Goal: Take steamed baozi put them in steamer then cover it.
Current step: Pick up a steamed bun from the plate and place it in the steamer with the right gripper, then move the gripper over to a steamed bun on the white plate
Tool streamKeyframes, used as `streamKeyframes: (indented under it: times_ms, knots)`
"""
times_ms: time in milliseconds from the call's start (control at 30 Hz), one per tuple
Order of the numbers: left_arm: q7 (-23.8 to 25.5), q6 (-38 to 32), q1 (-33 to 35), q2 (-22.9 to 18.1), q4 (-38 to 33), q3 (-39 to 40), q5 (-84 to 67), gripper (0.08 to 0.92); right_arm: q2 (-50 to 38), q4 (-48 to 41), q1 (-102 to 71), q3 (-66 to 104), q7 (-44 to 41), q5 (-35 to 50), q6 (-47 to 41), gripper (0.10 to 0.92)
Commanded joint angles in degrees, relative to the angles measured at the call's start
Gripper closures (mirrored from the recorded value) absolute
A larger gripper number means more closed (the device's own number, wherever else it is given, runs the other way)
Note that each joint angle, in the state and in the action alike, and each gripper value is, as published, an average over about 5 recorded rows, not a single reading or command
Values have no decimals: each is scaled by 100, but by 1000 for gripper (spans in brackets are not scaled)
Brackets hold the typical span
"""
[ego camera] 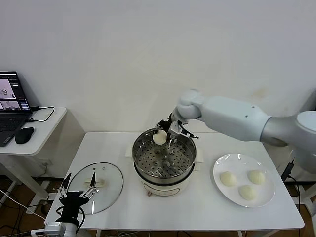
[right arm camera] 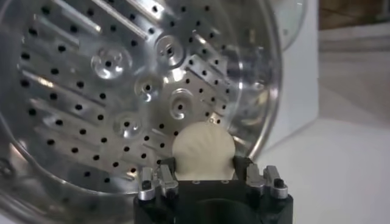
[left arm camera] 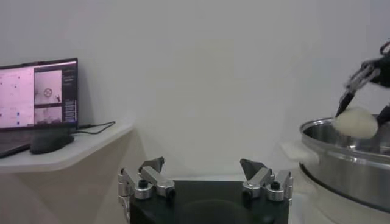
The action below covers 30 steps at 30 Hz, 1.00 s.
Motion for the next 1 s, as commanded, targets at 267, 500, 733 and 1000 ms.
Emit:
streamKeyframes:
  times_ms: [267,500,733,1000]
  knots:
    - [0,-2,17,-12,-71,-16,-7,177,334,-495,-350,29,238,-1209,692,424]
    - [-1,-19,29,-20,-76,-11,-15,177,381,-510,-347,16,283,-1213,759,313]
    - [0,-12,31,-31,-148,-15,-29,177,118,-165,57,-53,67,-383,522,206]
    - [16,96,69,32,-275,-194,-167,177,-1385,1974,1439,-421,-1018,2805,-2820,202]
